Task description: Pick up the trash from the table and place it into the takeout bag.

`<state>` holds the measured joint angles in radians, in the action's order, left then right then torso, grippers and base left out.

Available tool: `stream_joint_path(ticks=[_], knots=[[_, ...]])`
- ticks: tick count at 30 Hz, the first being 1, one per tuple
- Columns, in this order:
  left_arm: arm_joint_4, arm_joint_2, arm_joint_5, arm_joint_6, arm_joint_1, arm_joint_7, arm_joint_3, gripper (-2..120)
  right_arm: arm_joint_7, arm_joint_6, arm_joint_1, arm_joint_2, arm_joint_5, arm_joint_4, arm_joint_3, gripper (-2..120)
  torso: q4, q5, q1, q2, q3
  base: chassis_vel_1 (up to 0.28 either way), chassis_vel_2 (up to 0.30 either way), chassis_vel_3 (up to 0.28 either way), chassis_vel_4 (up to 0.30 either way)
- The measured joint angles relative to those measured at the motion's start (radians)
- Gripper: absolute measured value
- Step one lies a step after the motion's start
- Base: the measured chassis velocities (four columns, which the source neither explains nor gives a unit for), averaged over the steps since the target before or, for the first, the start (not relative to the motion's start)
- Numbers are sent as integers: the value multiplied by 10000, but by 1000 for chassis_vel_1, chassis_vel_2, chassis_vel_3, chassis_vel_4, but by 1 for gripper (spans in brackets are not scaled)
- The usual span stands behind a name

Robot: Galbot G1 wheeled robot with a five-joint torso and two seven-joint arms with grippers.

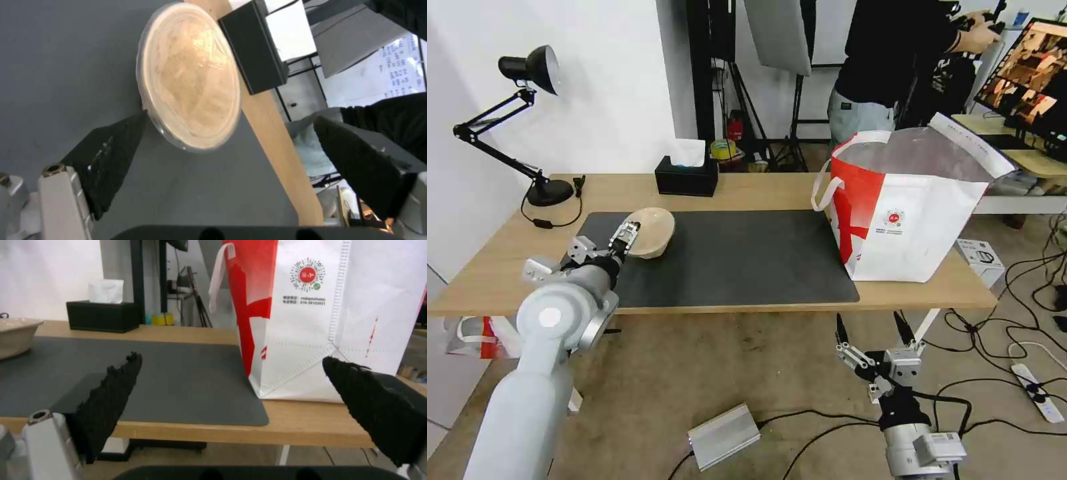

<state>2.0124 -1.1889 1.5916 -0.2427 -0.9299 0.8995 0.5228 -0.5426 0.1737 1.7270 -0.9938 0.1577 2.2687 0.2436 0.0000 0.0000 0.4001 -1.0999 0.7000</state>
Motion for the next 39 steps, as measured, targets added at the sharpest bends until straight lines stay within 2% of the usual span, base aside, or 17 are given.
stream_joint_path(ticks=[6,17,26,39], knots=[[-558,-101,-36,43,456,223,-108,100,0,0,0,0,0,0,0,100,0,1,0,0,0,0,0,0,0],[-1223,-232,-224,94,946,263,-359,100,0,0,0,0,0,0,0,100,0,1,0,-2,0,0,0,0,0],[-1559,-403,-437,126,1181,384,-460,100,0,0,0,0,0,0,0,100,0,1,0,-2,-1,0,0,0,0],[-1635,-339,-427,103,1202,700,-453,100,0,0,0,0,0,0,0,100,0,0,-2,-2,-1,0,0,0,0]])
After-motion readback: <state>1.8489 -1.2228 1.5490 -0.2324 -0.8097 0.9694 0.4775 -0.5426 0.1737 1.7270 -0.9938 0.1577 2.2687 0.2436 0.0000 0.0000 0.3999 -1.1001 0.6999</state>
